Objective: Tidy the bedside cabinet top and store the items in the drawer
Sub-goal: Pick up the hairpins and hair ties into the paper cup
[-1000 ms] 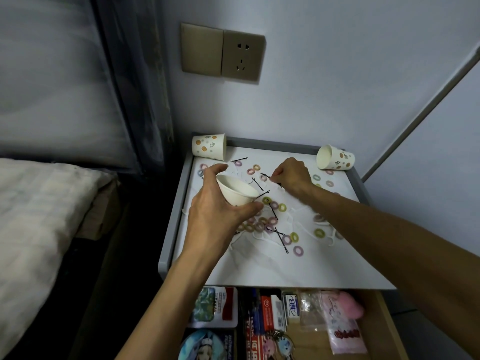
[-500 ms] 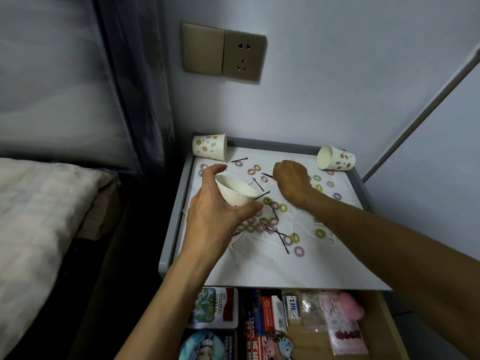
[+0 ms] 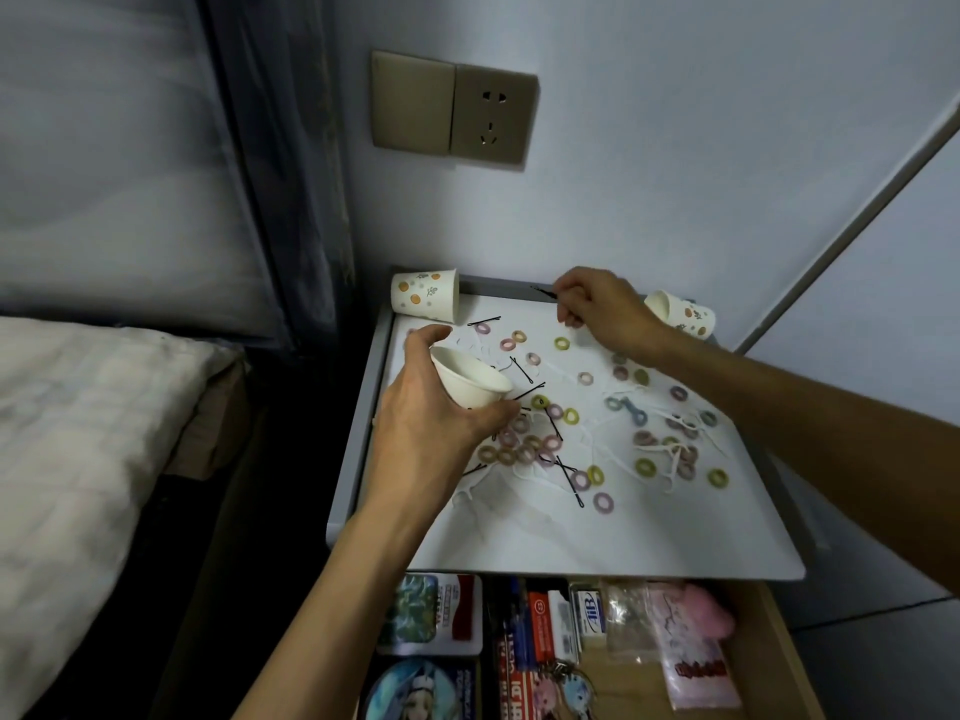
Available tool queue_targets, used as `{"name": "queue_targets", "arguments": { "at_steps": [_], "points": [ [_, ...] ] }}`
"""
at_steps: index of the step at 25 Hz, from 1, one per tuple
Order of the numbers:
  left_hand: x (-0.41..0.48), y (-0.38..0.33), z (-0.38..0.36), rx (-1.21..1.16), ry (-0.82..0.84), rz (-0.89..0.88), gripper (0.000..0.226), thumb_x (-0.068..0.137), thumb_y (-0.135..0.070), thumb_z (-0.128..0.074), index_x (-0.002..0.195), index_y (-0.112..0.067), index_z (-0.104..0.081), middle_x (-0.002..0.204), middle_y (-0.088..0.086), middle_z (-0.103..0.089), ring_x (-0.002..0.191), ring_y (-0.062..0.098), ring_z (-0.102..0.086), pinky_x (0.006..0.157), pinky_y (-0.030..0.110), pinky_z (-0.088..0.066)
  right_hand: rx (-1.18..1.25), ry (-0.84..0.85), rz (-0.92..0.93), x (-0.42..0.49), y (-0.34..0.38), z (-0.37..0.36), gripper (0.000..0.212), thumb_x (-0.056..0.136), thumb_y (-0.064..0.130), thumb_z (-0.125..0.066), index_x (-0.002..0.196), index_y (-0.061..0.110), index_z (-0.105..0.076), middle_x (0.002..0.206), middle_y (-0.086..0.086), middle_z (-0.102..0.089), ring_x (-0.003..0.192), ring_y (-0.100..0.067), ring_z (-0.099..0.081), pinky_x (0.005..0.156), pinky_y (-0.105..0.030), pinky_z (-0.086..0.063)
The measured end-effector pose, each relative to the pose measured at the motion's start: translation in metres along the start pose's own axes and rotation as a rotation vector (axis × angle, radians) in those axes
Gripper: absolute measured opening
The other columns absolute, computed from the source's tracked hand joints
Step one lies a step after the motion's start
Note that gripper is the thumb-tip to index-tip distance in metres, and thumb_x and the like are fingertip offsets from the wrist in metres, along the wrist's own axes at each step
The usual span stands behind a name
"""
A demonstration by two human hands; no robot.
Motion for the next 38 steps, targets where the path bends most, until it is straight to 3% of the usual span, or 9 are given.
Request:
{"name": "queue_targets", "arguments": {
  "at_steps": [6, 9, 15, 21, 25, 27, 31, 33, 38],
  "points": [
    [0.0, -0.001, -0.008, 0.058, 0.025, -0.002, 0.083, 0.064, -0.04, -0.085, 0.132, -0.037, -0.037, 0.11, -0.003, -0.063, 0.095, 0.022, -0.063, 0.075, 0.046, -0.056, -0.174, 0.524, 0.399, -0.058, 0.116, -0.01, 0.014, 0.093, 0.013, -0.062, 0.1, 0.016, -0.074, 0.078, 0.005, -0.073, 0.062, 0.0, -0.058, 0.061, -0.018, -0.047],
    [-0.001, -0.002, -0.011, 0.03, 0.025, -0.007, 0.082, 0.062, -0.037, -0.086, 0.129, -0.037, -0.038, 0.105, -0.005, -0.065, 0.091, 0.02, -0.064, 0.074, 0.044, -0.055, -0.227, 0.63, 0.437, -0.073, 0.134, -0.032, 0.015, 0.09, 0.016, -0.066, 0.102, 0.021, -0.075, 0.081, 0.009, -0.073, 0.068, 0.001, -0.062, 0.066, -0.017, -0.048],
    [0.001, -0.002, 0.001, -0.007, -0.034, -0.007, 0.083, 0.06, -0.033, -0.089, 0.128, -0.037, -0.043, 0.109, -0.01, -0.059, 0.095, 0.015, -0.061, 0.078, 0.042, -0.056, 0.019, 0.4, 0.328, -0.021, 0.112, -0.009, 0.014, 0.091, 0.007, -0.064, 0.101, 0.011, -0.073, 0.086, 0.0, -0.074, 0.078, -0.008, -0.069, 0.073, -0.016, -0.051],
    [0.005, 0.003, 0.021, -0.028, -0.067, -0.003, 0.084, 0.06, -0.031, -0.09, 0.129, -0.037, -0.041, 0.099, -0.024, -0.055, 0.09, -0.002, -0.057, 0.072, 0.021, -0.053, -0.202, 0.158, 0.022, 0.052, 0.016, -0.058, 0.019, 0.088, 0.008, -0.065, 0.102, 0.017, -0.074, 0.098, -0.001, -0.07, 0.076, -0.006, -0.059, 0.073, -0.019, -0.041],
    [0.009, 0.01, 0.036, -0.026, -0.096, 0.013, 0.081, 0.061, -0.031, -0.089, 0.126, -0.04, -0.041, 0.096, -0.024, -0.055, 0.088, -0.005, -0.056, 0.061, 0.008, -0.046, -0.103, 0.153, -0.067, 0.066, -0.003, -0.095, 0.015, 0.086, 0.007, -0.066, 0.097, 0.017, -0.07, 0.096, -0.002, -0.068, 0.055, -0.011, -0.061, 0.051, -0.03, -0.052],
    [0.008, 0.01, 0.039, -0.023, -0.099, 0.013, 0.08, 0.062, -0.031, -0.089, 0.125, -0.04, -0.041, 0.095, -0.025, -0.055, 0.087, -0.007, -0.055, 0.061, 0.005, -0.045, -0.091, 0.124, -0.016, 0.068, -0.002, -0.102, 0.009, 0.086, 0.003, -0.067, 0.092, 0.009, -0.07, 0.087, -0.005, -0.067, 0.058, -0.011, -0.059, 0.044, -0.025, -0.051],
    [0.01, 0.011, 0.044, -0.028, -0.1, 0.015, 0.08, 0.062, -0.031, -0.089, 0.128, -0.037, -0.042, 0.094, -0.024, -0.056, 0.086, -0.007, -0.056, 0.061, 0.005, -0.045, -0.151, 0.096, 0.045, 0.069, 0.003, -0.105, 0.003, 0.084, 0.003, -0.069, 0.083, 0.005, -0.071, 0.074, -0.004, -0.066, 0.059, -0.012, -0.057, 0.051, -0.027, -0.051],
    [0.009, 0.01, 0.048, -0.019, -0.11, 0.014, 0.082, 0.063, -0.032, -0.089, 0.13, -0.035, -0.042, 0.094, -0.023, -0.055, 0.086, -0.006, -0.056, 0.062, 0.005, -0.044, -0.154, 0.111, 0.023, 0.068, 0.001, -0.103, 0.007, 0.083, 0.002, -0.067, 0.079, 0.007, -0.069, 0.07, -0.002, -0.065, 0.06, -0.016, -0.058, 0.057, -0.034, -0.056],
    [0.009, 0.009, 0.057, -0.001, -0.126, 0.021, 0.086, 0.062, -0.038, -0.088, 0.134, -0.031, -0.041, 0.106, -0.014, -0.056, 0.092, 0.005, -0.056, 0.065, 0.012, -0.044, -0.2, 0.025, 0.089, 0.057, 0.008, -0.081, 0.018, 0.083, 0.0, -0.055, 0.074, 0.01, -0.067, 0.072, -0.004, -0.067, 0.059, -0.016, -0.065, 0.047, -0.028, -0.052]
  ]
}}
Point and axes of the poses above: each hand's wrist, its own x-axis towards the middle knuckle, its own z-axis out of the back of the hand, y = z × x, the point moved 8 cm from there along x, towards the middle knuckle
